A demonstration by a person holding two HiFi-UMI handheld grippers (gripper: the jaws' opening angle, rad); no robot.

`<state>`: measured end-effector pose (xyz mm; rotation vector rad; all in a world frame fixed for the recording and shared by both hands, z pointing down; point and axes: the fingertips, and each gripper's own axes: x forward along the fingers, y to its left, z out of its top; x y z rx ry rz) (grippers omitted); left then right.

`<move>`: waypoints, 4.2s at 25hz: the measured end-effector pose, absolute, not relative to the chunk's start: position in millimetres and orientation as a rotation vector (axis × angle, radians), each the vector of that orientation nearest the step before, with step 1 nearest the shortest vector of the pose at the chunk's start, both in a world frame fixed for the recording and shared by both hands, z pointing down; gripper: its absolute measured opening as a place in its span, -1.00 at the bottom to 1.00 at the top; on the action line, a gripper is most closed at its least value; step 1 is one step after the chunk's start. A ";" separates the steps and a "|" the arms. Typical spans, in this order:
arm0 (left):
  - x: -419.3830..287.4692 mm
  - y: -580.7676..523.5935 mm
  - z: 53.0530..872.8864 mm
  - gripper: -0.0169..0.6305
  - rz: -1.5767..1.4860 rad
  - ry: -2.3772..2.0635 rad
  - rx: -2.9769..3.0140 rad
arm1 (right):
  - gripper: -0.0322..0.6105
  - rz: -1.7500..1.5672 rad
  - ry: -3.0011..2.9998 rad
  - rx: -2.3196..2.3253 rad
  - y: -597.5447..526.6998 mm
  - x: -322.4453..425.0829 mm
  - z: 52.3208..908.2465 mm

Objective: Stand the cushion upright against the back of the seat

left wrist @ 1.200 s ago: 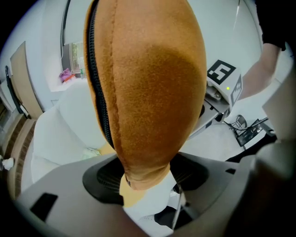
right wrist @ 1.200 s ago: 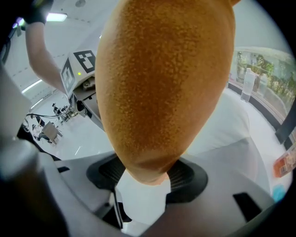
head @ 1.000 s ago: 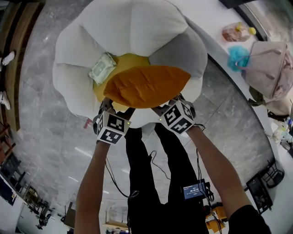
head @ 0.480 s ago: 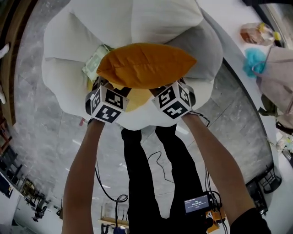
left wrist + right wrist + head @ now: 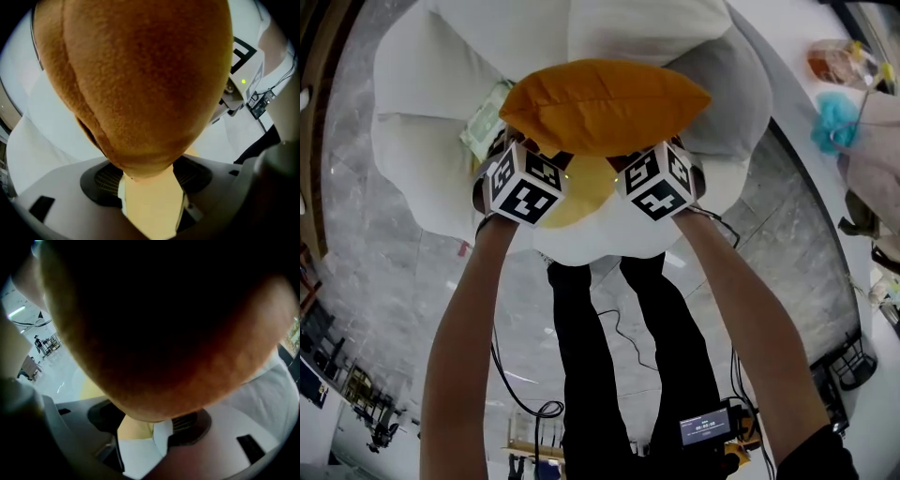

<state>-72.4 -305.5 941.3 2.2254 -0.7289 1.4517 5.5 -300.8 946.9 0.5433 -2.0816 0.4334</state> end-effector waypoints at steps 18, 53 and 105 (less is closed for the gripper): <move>-82.1 -317.9 925.2 0.13 1.612 -0.705 2.276 | 0.05 0.642 -2.042 0.446 -327.1 8.5 954.8; -76.3 -231.4 753.0 -0.13 1.275 -0.812 2.252 | -0.24 0.671 -2.042 0.542 -228.0 11.7 763.1; -26.6 -57.7 316.5 -0.91 0.521 -1.264 2.502 | -0.85 0.249 -2.579 0.721 -55.3 48.7 330.8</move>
